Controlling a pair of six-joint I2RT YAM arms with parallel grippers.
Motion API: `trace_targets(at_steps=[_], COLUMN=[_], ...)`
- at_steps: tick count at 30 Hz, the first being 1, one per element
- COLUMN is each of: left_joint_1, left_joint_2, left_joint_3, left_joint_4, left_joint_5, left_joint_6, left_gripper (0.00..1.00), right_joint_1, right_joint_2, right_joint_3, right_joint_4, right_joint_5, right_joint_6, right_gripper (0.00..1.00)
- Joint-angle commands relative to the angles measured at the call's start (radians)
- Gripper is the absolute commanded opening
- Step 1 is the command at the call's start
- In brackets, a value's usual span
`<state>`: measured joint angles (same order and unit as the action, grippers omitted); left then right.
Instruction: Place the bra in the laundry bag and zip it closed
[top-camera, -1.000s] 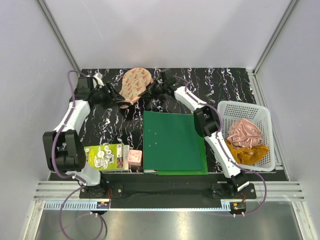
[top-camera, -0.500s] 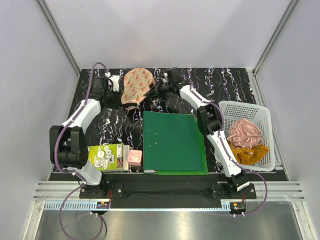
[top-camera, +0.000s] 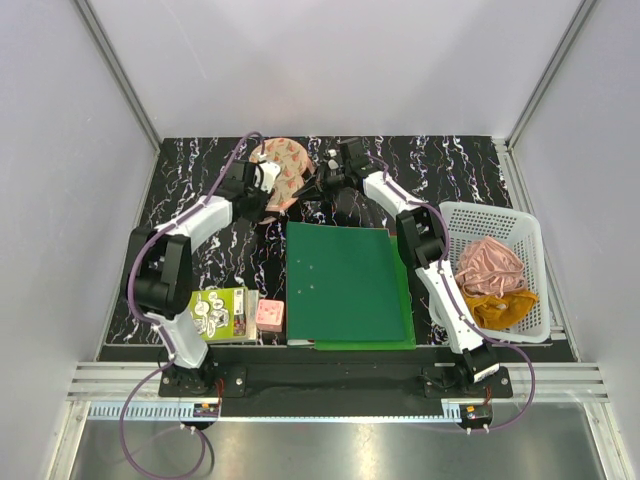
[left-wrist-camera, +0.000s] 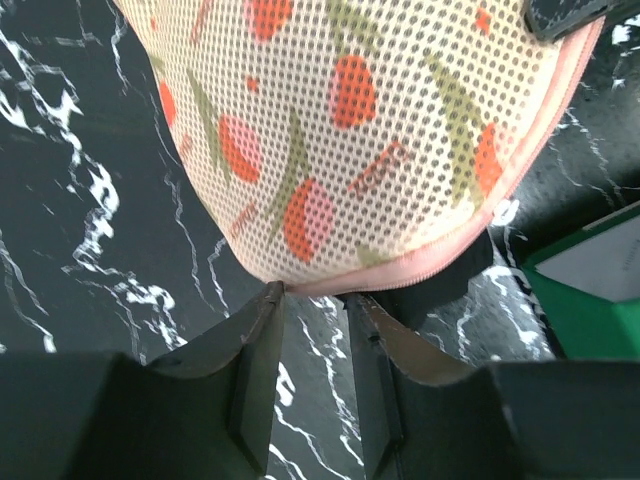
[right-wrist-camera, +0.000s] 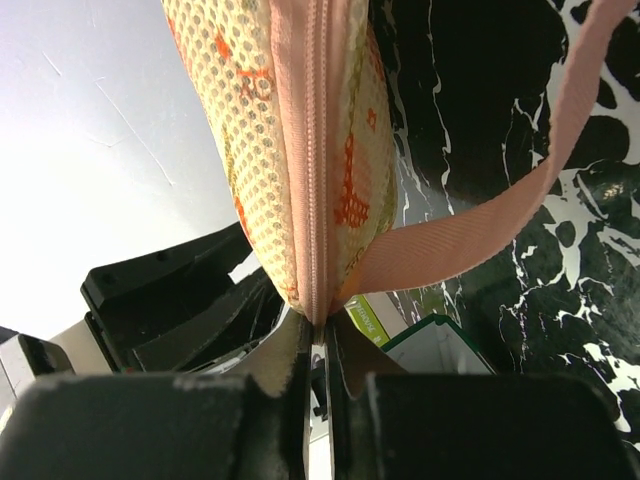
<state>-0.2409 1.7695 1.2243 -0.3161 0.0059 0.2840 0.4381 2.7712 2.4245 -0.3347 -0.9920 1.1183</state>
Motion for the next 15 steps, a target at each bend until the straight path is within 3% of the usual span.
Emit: trace_targets(at_steps=[1,3,7,9,13,15], left_joint_1=[-0.012,-0.012,-0.012,-0.012,-0.012,-0.012], left_joint_2=[0.042,0.057,0.091,0.093,0.084,0.068], left_joint_3=[0.047,0.069,0.113,0.158,0.251,0.26], left_joint_4=[0.084,0.081,0.045,-0.021,-0.164,-0.184], left_joint_5=[-0.076,-0.113,-0.136,-0.123,0.018,0.08], left_joint_6=[0.072,0.07,0.038,-0.008,-0.304,-0.409], left_gripper=[0.3,0.23,0.0,0.0,0.0,0.0], right_joint_1=[-0.002,-0.004,-0.004,-0.004,-0.007,-0.018], right_joint_2=[-0.059,-0.059,-0.047,-0.029,-0.016,-0.039], right_joint_3=[0.013,0.019,0.059,0.087,0.139,0.125], right_joint_4=[0.025,0.025,0.025,0.023,0.023,0.016], right_joint_5=[-0.062,-0.063,-0.05,-0.011,0.134,0.222], right_joint_6=[-0.018,-0.018,-0.009,0.0,0.011,0.02], right_gripper=[0.1,0.09,0.1,0.11,0.3,0.46])
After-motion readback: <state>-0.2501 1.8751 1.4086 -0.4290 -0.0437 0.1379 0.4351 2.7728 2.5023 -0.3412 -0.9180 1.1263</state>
